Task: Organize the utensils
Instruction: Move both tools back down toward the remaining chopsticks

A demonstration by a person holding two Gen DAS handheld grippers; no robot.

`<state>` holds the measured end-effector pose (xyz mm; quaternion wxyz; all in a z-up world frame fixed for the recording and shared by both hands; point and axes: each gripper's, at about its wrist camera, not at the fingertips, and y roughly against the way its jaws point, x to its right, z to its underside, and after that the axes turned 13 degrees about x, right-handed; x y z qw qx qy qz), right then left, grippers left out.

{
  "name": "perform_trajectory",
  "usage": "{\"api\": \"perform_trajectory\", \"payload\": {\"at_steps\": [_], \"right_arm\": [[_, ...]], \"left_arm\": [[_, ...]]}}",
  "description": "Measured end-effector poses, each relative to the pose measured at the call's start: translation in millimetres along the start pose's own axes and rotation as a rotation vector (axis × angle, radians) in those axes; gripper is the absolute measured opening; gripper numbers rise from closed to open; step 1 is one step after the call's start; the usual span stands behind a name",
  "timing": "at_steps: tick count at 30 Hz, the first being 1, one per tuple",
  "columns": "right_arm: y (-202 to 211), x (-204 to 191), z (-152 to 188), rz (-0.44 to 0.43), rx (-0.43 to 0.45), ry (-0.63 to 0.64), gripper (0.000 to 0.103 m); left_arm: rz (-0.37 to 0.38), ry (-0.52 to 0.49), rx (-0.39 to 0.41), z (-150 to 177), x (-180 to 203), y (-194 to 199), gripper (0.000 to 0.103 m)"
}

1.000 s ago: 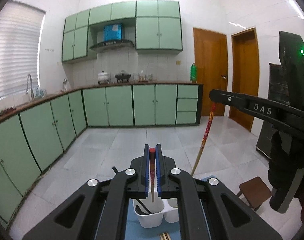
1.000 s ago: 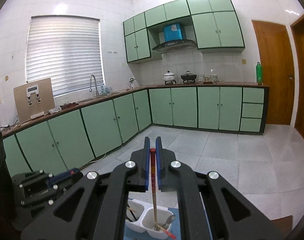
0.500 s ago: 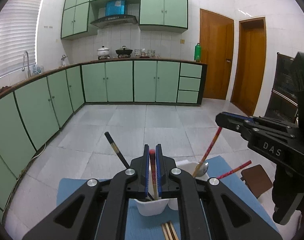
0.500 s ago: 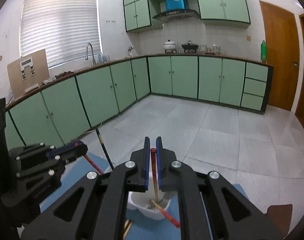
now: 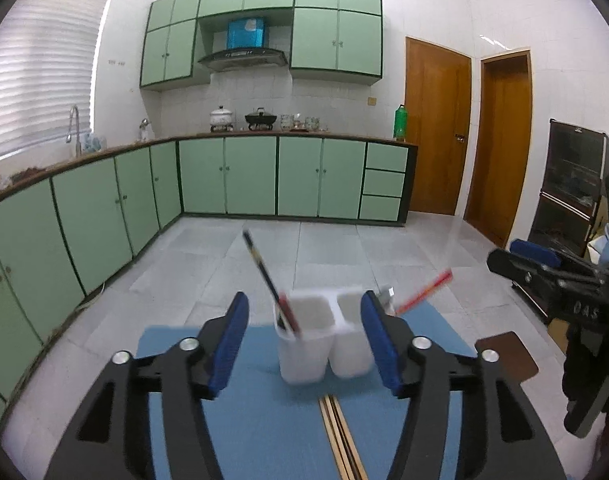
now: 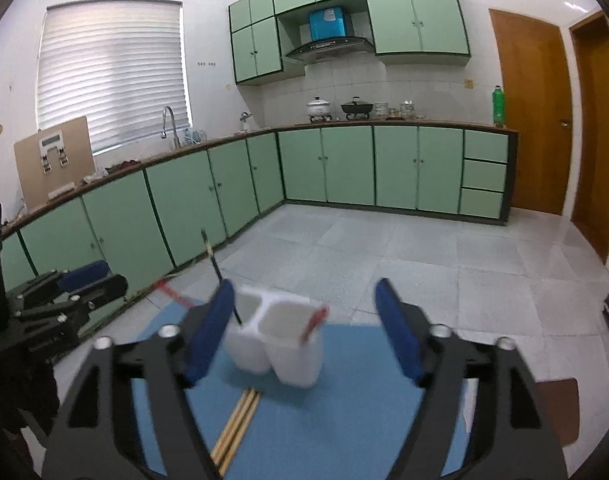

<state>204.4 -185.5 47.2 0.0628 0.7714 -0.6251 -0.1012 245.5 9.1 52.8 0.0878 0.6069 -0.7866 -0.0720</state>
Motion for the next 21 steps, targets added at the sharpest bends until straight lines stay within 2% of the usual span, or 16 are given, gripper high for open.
{"api": "perform_trajectory", "payload": {"at_steps": [4,6,11,16,21], "right_arm": [[25,-8,44,0.014,-0.054,-0.005,0.086],[36,-12,69,0.025,-0.090,-0.023,0.089],[51,-27,122,0.038,-0.167,-0.030,0.090],[53,-43,164,0.021,-0.258,-0.050,0.090],[55,-59,190,0.003,-0.325,-0.054,0.090]], "left_arm": [[-0.020,0.031,-0.068,43,0,23,0.068],[-0.035,0.033,-0.103,64,0,30,0.070],[-0.065,0.053,-0.208,117,-4,42,0.072],[-0.092,0.100,-0.278,151,-14,45,0.072],[-0.116,0.077,-0.313,170,-13,53,0.072]]}}
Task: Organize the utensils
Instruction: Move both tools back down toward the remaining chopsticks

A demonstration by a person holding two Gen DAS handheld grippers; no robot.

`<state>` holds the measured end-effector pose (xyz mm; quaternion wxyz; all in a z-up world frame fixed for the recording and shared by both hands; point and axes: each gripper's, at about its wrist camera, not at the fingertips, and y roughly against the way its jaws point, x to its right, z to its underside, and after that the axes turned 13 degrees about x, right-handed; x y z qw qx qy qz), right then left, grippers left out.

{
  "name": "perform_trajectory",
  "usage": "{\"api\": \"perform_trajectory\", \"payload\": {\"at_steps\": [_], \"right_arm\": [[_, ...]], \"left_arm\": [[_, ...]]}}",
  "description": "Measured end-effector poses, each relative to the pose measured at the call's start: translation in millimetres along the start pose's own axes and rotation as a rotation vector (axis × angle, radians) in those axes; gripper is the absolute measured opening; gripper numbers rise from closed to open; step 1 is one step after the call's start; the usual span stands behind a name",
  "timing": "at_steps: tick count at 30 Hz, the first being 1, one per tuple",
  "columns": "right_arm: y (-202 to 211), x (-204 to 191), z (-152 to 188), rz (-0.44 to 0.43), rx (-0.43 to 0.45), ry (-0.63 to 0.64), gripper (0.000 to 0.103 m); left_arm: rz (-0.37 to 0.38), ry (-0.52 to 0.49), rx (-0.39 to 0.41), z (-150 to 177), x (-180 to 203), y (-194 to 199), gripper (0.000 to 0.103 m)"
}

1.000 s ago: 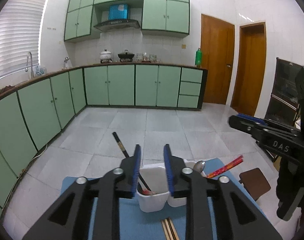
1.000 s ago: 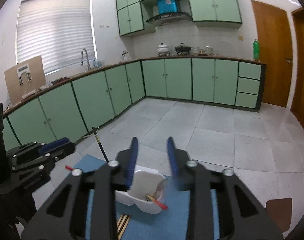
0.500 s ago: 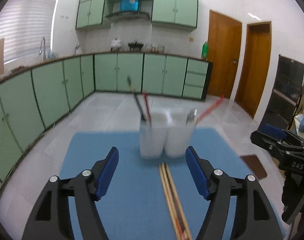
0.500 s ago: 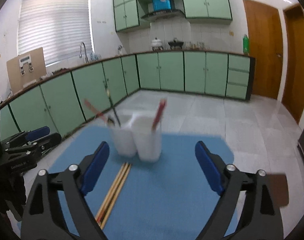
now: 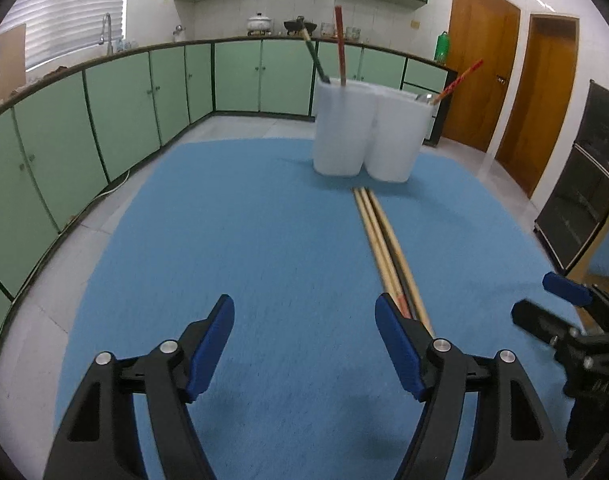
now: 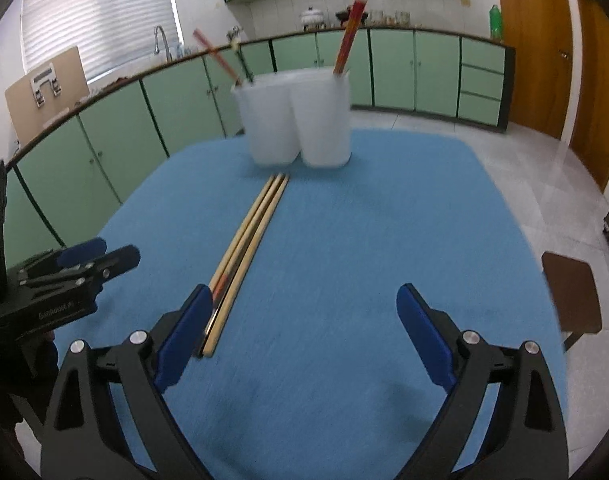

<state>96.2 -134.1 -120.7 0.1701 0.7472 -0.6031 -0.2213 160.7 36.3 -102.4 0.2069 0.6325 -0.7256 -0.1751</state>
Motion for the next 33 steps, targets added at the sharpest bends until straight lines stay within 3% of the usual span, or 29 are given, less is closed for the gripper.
{"api": "perform_trajectory", "payload": {"at_steps": [11,26,33], "right_arm": [[-14,-15,27,0.026,-0.125,-0.003,0.090],[-28,-35,25,0.054,-0.143,0.086,0.090],[-24,-18,24,0.118,-0.143,0.069,0.090]], "left_arm": [[-0.026,-0.034,-0.069,27,-2,-7,0.072],[-0.021,-0.018,-0.100,36,-4,-13,0.073],[-0.020,-0.019,-0.102,36,-5,-13,0.074]]}}
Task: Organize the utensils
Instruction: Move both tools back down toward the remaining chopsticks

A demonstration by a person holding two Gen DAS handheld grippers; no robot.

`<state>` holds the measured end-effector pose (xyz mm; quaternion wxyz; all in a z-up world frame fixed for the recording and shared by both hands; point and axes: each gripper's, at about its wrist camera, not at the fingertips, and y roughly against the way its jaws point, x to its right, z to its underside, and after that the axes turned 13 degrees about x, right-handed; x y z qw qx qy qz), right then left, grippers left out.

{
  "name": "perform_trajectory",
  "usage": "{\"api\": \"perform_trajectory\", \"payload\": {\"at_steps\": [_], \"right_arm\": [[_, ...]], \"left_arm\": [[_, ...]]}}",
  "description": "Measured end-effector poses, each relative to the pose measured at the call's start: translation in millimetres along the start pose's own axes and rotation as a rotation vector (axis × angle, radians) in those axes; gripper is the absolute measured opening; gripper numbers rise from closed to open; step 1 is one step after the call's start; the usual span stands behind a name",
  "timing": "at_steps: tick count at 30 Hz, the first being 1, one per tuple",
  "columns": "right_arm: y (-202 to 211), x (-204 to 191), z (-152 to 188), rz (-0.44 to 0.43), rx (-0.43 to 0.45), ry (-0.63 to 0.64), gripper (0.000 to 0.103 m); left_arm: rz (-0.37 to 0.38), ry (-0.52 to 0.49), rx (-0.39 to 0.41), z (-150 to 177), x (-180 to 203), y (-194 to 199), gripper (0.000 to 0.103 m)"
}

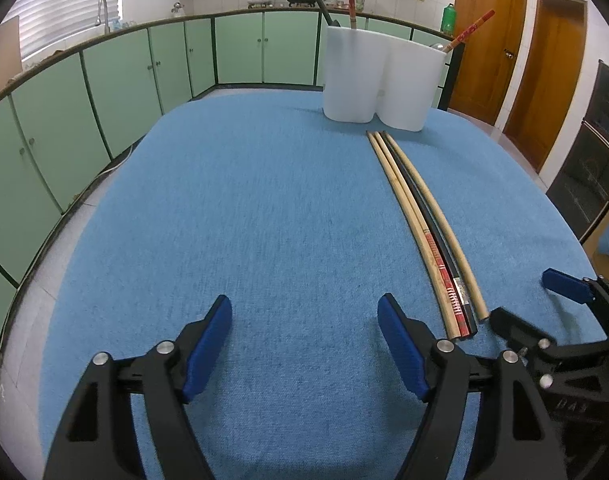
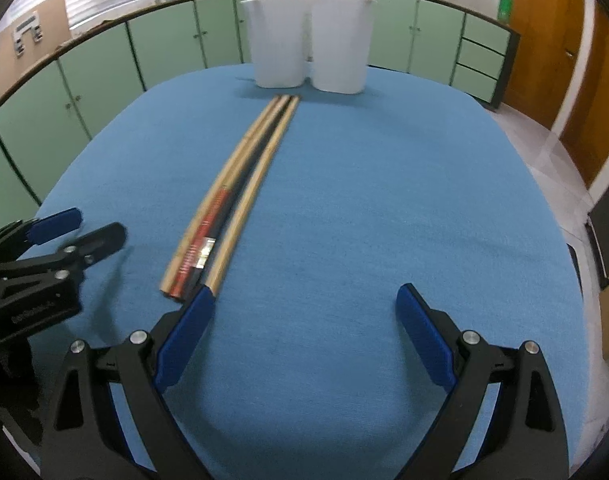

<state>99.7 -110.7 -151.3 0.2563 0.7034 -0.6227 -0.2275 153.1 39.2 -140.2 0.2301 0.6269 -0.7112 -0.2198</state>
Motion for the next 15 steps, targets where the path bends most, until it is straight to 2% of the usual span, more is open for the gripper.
{"api": "perform_trajectory", "payload": {"at_steps": [6,7,9,15], "right_arm": [[3,-6,2,-0.060,0.017,0.004,0.089],[2,-10,2,-0.064,0.015,0.018,0.084],[-4,-17,1,-0.056,0.000,0.046,0.080],[-5,-9,0,0.004,-0.004,0.045,0.080]], "left_arm": [[-0.004,0.007,0.001,-1,0,0,0.074],[-0.005,0.006,0.001,-1,0,0,0.074],[-0.006,0.006,0.000,0,0,0,0.074],[-0.004,0.007,-0.001,0,-1,1,0.075]]}}
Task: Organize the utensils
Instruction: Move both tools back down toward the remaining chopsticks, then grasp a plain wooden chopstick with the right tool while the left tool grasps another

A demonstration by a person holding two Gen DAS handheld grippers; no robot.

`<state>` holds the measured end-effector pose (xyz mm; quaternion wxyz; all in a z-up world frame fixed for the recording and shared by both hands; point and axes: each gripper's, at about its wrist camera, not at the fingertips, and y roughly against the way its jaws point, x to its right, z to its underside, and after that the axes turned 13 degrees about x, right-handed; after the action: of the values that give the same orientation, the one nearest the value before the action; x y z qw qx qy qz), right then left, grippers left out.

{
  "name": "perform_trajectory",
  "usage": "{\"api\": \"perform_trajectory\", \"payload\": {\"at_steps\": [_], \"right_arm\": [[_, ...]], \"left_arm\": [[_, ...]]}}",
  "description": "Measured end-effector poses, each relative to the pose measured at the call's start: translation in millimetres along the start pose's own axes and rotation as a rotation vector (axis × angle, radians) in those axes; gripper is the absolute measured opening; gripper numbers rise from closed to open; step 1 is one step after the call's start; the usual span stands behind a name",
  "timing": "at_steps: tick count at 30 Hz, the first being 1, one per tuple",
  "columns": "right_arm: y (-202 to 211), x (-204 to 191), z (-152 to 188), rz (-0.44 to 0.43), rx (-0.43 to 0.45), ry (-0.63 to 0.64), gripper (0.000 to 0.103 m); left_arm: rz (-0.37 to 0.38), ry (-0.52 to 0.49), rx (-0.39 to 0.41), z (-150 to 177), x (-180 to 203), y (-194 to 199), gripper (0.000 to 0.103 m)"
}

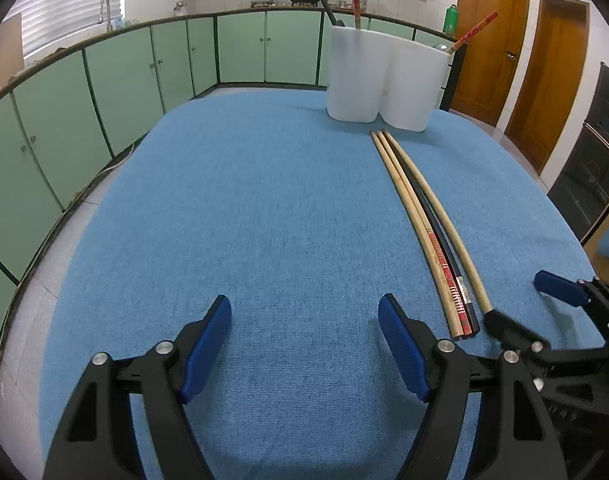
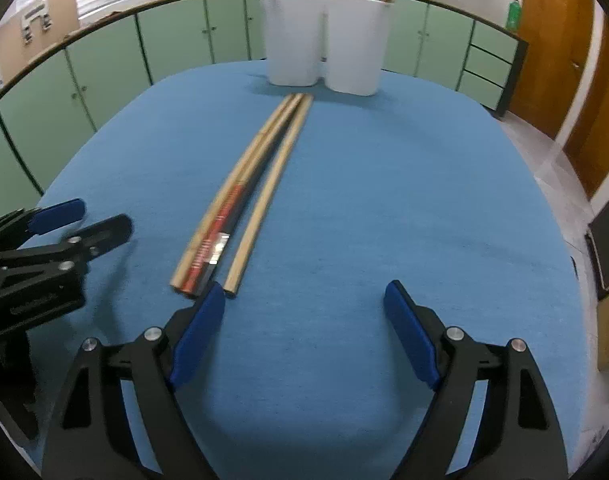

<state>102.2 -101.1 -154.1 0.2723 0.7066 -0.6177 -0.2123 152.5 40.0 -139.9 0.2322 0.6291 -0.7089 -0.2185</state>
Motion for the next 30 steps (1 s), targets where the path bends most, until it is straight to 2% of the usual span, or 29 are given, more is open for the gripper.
{"api": "perform_trajectory", "payload": {"at_steps": [3,5,8,10,11,13,16,30], "right_arm": [[4,8,2,0.007,0.005,-0.024,0.077],[6,9,3,-0.033,0.010,-0.054,0.073],[7,1,3,-0.078,0.017,-0.061,0.061],[5,-6,2,-0.078,0.022,-0.031,0.042],[5,-8,2,-0.079,0.024,-0.026,0.037],[4,-9,1,-0.097,0.024,-0.028,0.018],[8,-8,3,-0.115,0.024,-0.037,0.006],[10,27,8,-0.062,0.027,-0.070,0.006]], "left_arm": [[0.001,0.001,0.002,-1,0,0,0.075],[0.000,0.000,0.001,0,0,-1,0.075],[-0.001,-0.001,0.003,0,0,0,0.075],[0.000,-0.002,0.003,0,0,0,0.075],[0.000,-0.004,0.002,0,1,0,0.075],[0.001,-0.009,-0.001,0,2,-1,0.075],[0.007,-0.011,-0.003,0,4,0,0.075],[0.096,-0.064,-0.030,6,40,2,0.077]]}}
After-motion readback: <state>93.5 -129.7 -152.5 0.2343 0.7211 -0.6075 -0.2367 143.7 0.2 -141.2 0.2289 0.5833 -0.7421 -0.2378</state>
